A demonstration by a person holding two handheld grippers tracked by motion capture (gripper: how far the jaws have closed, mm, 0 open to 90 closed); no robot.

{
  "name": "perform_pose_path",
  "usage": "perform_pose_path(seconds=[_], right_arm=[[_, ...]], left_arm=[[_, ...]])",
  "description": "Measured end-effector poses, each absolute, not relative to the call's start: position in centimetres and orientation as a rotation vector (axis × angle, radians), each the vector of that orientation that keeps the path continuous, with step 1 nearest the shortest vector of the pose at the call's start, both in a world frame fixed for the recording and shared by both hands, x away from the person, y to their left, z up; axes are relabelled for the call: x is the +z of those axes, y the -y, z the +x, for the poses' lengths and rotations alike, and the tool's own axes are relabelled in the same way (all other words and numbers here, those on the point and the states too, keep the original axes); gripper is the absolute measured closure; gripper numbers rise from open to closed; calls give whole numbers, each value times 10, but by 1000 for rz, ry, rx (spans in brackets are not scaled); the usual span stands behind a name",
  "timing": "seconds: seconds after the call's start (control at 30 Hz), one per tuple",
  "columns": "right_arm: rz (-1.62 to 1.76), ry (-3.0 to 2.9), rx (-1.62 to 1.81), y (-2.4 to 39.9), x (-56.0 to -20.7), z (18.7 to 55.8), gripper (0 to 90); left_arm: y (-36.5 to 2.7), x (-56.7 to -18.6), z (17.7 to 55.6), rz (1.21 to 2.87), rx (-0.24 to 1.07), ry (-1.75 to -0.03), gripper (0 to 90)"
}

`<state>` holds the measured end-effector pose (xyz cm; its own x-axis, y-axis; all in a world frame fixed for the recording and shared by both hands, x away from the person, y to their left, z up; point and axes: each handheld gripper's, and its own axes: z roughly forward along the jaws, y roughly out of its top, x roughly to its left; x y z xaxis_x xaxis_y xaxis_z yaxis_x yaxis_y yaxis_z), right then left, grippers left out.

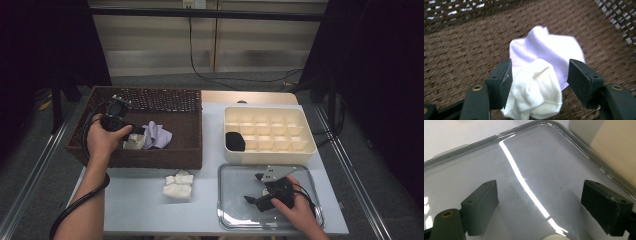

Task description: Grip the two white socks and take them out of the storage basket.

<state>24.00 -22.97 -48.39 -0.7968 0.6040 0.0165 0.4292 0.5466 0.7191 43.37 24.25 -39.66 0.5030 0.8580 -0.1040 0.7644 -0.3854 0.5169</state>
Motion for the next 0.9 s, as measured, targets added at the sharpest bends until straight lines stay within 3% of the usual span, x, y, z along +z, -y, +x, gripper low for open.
perform_pose_path(seconds=[0.13, 0.23, 0.4, 0.5, 0.9], right_arm=[[867, -2552, 1093, 229, -484, 240, 138], [868, -2552, 1092, 229, -484, 240, 138], [869, -2552, 1093, 229, -484, 240, 138], [869, -2552, 1093, 229, -484, 240, 138], [870, -2553, 1092, 229, -484, 240, 138]], left_arm=[[-243, -400, 435, 2264, 250, -1372, 424], [-242, -403, 435, 2286, 230, -1409, 517], [-244, -405, 436, 2280, 192, -1453, 749], [-245, -404, 435, 2260, 205, -1443, 821], [-251, -367, 424, 2153, 219, -1345, 861]])
